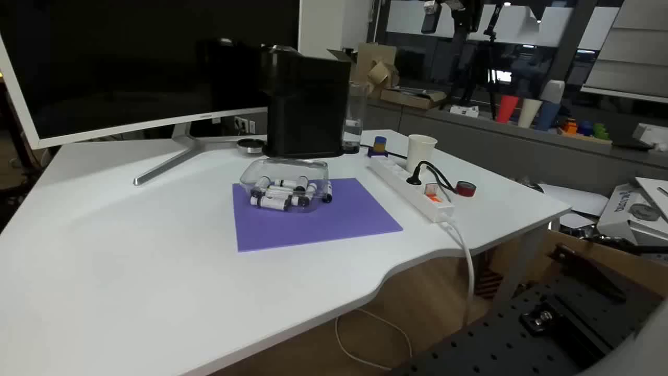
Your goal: Put one of the things in the container on the blue cloth
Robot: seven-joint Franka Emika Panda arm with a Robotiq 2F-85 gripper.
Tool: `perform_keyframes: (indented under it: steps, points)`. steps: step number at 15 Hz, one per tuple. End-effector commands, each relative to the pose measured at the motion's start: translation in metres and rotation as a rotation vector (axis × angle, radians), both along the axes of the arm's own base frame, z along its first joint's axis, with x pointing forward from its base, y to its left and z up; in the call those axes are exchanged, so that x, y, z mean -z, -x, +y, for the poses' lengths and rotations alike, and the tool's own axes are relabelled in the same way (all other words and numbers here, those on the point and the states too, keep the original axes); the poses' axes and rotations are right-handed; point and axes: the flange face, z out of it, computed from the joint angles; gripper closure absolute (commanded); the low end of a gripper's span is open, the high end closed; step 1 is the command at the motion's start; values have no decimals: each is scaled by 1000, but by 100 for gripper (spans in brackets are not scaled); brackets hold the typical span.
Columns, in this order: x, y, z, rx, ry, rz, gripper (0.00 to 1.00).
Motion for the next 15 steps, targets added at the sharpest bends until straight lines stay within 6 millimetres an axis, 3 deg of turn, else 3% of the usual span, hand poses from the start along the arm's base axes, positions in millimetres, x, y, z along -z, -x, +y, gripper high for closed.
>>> perform_keyframes:
  steps: [1, 10, 13, 15]
  points:
    - [0, 0, 0, 0, 0, 0, 0]
    - [0, 0, 0, 0, 1, -1, 0]
    - [9, -18, 3, 48, 73, -31, 0]
    - [26, -40, 12, 60, 133, -46, 0]
